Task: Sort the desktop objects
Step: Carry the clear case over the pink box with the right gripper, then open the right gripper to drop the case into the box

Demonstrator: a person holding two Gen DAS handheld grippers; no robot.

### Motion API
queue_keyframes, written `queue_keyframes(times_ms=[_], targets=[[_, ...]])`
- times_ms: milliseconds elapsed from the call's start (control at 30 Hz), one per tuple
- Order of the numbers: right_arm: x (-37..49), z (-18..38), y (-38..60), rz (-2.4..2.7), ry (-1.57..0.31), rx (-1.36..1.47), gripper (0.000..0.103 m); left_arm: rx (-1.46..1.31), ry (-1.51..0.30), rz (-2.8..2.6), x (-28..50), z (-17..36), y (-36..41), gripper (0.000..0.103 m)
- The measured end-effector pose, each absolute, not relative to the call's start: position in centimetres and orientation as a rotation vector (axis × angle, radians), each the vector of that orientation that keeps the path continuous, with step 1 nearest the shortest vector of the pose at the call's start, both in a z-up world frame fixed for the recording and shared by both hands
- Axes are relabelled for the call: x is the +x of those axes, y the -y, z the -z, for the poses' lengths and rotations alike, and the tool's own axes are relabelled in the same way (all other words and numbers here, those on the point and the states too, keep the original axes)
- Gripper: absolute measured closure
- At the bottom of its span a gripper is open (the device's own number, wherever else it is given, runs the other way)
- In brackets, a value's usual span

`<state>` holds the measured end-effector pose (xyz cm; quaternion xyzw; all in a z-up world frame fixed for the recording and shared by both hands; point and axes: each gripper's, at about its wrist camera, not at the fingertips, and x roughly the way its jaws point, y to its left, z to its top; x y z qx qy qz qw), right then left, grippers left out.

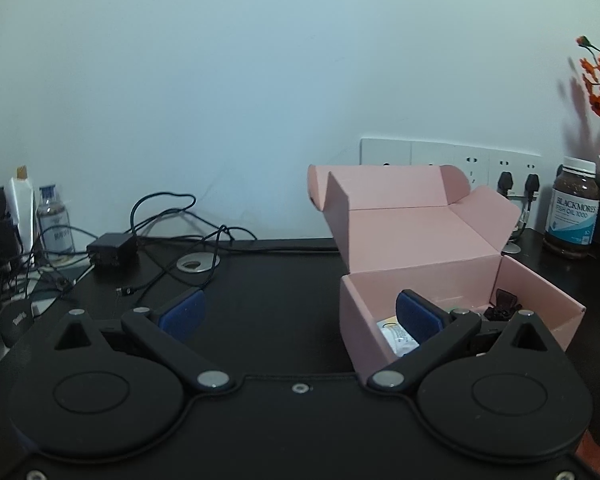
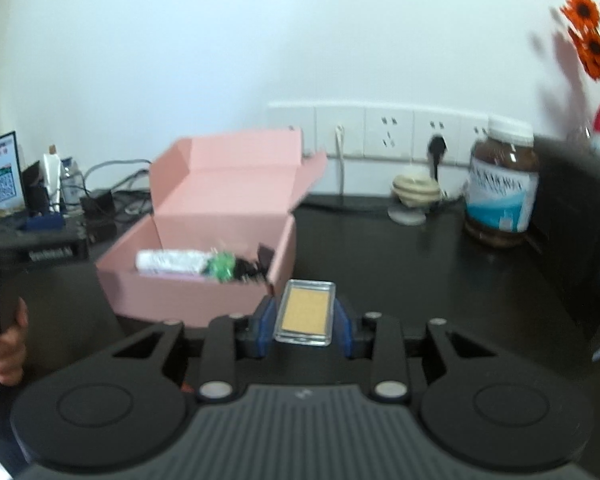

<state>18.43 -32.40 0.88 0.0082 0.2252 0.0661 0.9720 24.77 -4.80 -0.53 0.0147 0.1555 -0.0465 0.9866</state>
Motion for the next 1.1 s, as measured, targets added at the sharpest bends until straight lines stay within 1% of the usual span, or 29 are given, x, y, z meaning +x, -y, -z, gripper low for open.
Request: queue_keyframes(times_ms=[167, 333, 700, 1100], targets=[[19.8, -3.0, 30.5, -0.178, -0.428, -0.03, 0.072, 0.01, -0.316, 0.083, 24.9, 0.5, 4.4, 0.0], [22.8, -3.5, 28.5, -0.231, -0.451, -0.031, 0.072, -0.002, -0.317, 0.078, 24.9, 0.5, 4.3, 0.0], [30.1, -0.4, 24.7, -0.262, -0.571, -0.079, 0.072, 0.008, -0.323, 0.081, 25.1, 0.5, 4.6, 0.0], [31.5, 1.5, 23.9, -0.271, -0.625, -0.079, 0.072, 0.008, -0.331, 0.08, 25.1, 0.6, 4.6, 0.0]])
